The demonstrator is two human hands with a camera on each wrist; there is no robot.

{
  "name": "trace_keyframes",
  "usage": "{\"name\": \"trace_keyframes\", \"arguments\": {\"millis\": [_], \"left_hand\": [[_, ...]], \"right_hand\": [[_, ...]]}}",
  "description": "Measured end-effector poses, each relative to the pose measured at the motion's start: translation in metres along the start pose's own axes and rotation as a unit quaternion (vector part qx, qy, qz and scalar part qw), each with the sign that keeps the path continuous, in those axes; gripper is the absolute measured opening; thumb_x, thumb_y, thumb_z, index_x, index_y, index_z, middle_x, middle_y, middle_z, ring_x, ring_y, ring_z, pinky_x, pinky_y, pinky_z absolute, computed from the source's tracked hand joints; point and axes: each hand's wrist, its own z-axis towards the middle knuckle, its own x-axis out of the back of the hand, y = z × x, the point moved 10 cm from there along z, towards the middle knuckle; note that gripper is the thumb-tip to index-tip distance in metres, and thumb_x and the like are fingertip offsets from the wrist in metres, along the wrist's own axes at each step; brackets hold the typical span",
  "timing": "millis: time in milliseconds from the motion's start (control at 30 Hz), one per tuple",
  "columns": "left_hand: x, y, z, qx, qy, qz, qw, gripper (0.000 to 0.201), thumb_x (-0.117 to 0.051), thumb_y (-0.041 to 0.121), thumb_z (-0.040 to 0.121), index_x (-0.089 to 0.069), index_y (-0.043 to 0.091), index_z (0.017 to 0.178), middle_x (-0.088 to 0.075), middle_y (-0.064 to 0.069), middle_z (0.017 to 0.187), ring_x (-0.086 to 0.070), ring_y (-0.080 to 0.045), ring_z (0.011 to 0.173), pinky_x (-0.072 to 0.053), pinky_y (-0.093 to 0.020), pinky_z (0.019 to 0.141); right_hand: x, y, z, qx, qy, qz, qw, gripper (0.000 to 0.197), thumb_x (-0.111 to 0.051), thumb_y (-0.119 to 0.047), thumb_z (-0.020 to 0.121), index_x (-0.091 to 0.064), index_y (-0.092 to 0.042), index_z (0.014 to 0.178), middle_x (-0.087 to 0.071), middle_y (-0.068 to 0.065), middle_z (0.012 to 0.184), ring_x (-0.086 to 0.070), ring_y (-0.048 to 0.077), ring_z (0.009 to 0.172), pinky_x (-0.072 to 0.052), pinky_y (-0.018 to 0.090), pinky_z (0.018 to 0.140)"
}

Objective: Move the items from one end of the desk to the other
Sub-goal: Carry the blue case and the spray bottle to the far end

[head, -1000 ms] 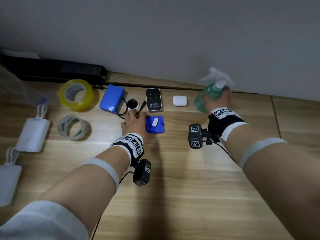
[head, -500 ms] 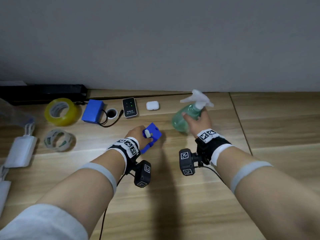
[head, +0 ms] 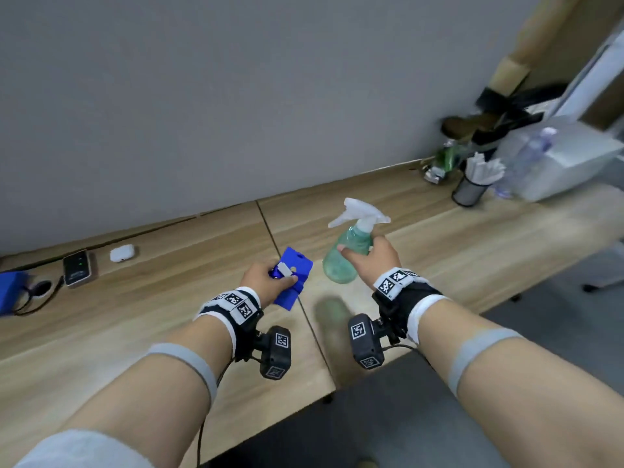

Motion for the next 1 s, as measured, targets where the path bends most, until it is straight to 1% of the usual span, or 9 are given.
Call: {"name": "trace_keyframes", "arguments": {"millis": [100,200,267,367,467,567,767,900,1000], "left_hand": [[-0.077,0.061,-0.006,-0.016,-0.039,-0.056,0.997,0.017,-0.079,0.025,0.078,-0.067,0.027,0.089,-0.075,-0.011,0.100,-0.073,-0.032,0.093,-0.059,-0.051,0.084],[-0.146,0.120,-0.015,-0.035,-0.101,-0.128,0.986,0.015,-0.068,0.008,0.090,-0.062,0.012,0.104,-0.073,-0.020,0.103,-0.075,-0.035,0.083,-0.061,-0.048,0.080],[-0.183,0.152,-0.017,-0.048,-0.130,-0.151,0.979,0.014,-0.062,0.003,0.094,-0.059,0.008,0.107,-0.072,-0.020,0.100,-0.075,-0.033,0.074,-0.061,-0.046,0.077],[-0.229,0.191,-0.012,-0.064,-0.151,-0.148,0.975,0.016,-0.061,0.001,0.094,-0.058,0.007,0.108,-0.071,-0.020,0.101,-0.074,-0.038,0.078,-0.060,-0.049,0.079],[-0.273,0.222,0.003,-0.075,-0.171,-0.124,0.975,0.021,-0.060,0.003,0.095,-0.057,0.005,0.116,-0.071,-0.020,0.104,-0.073,-0.042,0.089,-0.059,-0.049,0.083],[-0.320,0.250,0.030,-0.084,-0.186,-0.109,0.973,0.025,-0.061,0.006,0.095,-0.056,0.004,0.120,-0.072,-0.022,0.107,-0.074,-0.041,0.089,-0.058,-0.053,0.086],[-0.418,0.299,0.102,-0.069,-0.203,-0.105,0.971,0.018,-0.058,0.002,0.095,-0.057,0.013,0.109,-0.071,-0.022,0.106,-0.073,-0.042,0.090,-0.056,-0.058,0.089],[-0.466,0.325,0.132,-0.054,-0.210,-0.099,0.971,0.026,-0.057,0.000,0.095,-0.056,0.007,0.120,-0.070,-0.025,0.111,-0.073,-0.042,0.090,-0.059,-0.049,0.082],[-0.491,0.335,0.152,-0.044,-0.215,-0.067,0.973,0.024,-0.063,0.005,0.092,-0.058,0.008,0.115,-0.072,-0.022,0.107,-0.073,-0.040,0.090,-0.060,-0.048,0.081]], "right_hand": [[0.095,0.033,0.001,-0.006,0.043,0.002,0.999,0.057,-0.078,-0.037,0.080,-0.054,-0.021,0.129,-0.064,-0.002,0.106,-0.061,0.022,0.100,-0.044,0.028,0.089],[0.176,0.068,0.001,-0.030,0.089,0.001,0.996,0.058,-0.078,-0.038,0.079,-0.053,-0.019,0.129,-0.067,0.005,0.115,-0.062,0.028,0.108,-0.045,0.030,0.091],[0.220,0.091,0.001,-0.046,0.120,0.004,0.992,0.060,-0.078,-0.039,0.078,-0.053,-0.019,0.129,-0.067,0.007,0.118,-0.061,0.030,0.112,-0.045,0.032,0.095],[0.275,0.122,0.007,-0.069,0.149,0.007,0.986,0.064,-0.078,-0.040,0.077,-0.052,-0.020,0.132,-0.067,0.007,0.121,-0.061,0.030,0.115,-0.046,0.035,0.100],[0.318,0.153,0.025,-0.085,0.164,0.008,0.983,0.063,-0.079,-0.040,0.077,-0.052,-0.019,0.131,-0.067,0.008,0.119,-0.062,0.032,0.113,-0.048,0.039,0.102],[0.357,0.182,0.054,-0.099,0.169,-0.006,0.981,0.064,-0.079,-0.036,0.078,-0.052,-0.015,0.131,-0.067,0.010,0.120,-0.062,0.032,0.113,-0.048,0.040,0.102],[0.428,0.226,0.132,-0.099,0.166,-0.030,0.981,0.059,-0.082,-0.029,0.076,-0.056,-0.010,0.125,-0.068,0.011,0.114,-0.064,0.030,0.107,-0.050,0.037,0.096],[0.470,0.251,0.177,-0.119,0.158,-0.054,0.979,0.058,-0.083,-0.030,0.074,-0.057,-0.008,0.121,-0.068,0.014,0.113,-0.064,0.032,0.106,-0.050,0.039,0.096],[0.497,0.268,0.202,-0.130,0.162,-0.051,0.977,0.058,-0.083,-0.028,0.075,-0.056,-0.008,0.122,-0.068,0.014,0.117,-0.063,0.034,0.110,-0.049,0.040,0.099]]}}
